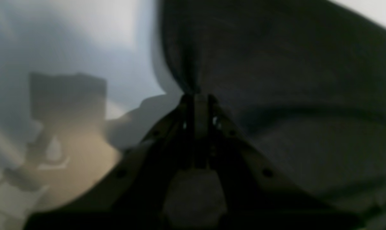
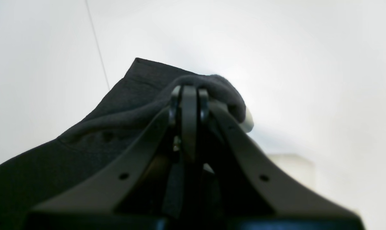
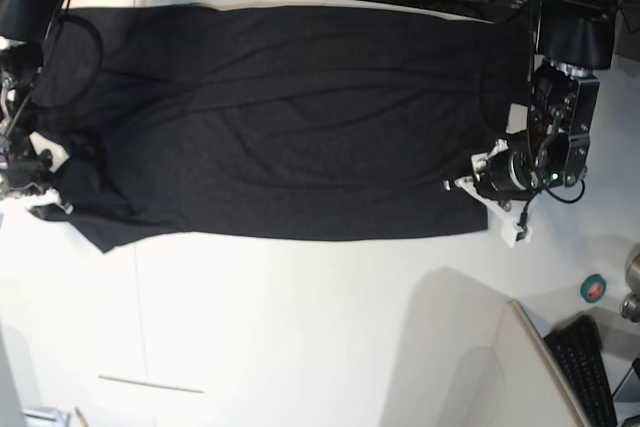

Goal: Layout the t-shirt on the table in an organized manner, then fold the t-shirt properly
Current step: 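Move the left gripper to the shirt's side edge and grasp it, then fold the shirt lengthwise with both grippers toward the collar edge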

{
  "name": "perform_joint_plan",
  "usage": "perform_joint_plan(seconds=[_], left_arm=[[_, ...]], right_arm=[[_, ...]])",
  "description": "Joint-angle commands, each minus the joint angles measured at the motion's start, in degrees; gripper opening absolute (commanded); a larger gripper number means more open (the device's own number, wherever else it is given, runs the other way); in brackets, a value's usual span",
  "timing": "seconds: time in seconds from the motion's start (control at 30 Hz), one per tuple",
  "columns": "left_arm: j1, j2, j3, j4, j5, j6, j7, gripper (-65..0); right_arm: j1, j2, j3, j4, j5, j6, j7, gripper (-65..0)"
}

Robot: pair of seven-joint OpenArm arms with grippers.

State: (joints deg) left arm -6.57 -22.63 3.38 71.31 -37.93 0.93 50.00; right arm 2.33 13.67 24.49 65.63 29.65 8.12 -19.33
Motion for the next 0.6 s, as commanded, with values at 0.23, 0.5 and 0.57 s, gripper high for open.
perform_joint_plan(seconds=[0.23,0.5,0.57], left_arm=[[5.64,-1.06,-7.99,9.09,0.09,0.08,8.77,-65.0],[8.55,-1.32,-8.70,9.44,0.00,0.08,11.41,-50.8],[9.07,-1.41,-8.70,9.44,-0.09,0.08,11.41,-34.1]], right_arm=[[1.06,1.23,0.26,1.06,0.46,0.36,1.44,-65.0],[1.23,1.23,0.26,1.06,0.46,0.36,1.44,-65.0],[1.23,1.23,0.26,1.06,0.46,0.36,1.44,-65.0]])
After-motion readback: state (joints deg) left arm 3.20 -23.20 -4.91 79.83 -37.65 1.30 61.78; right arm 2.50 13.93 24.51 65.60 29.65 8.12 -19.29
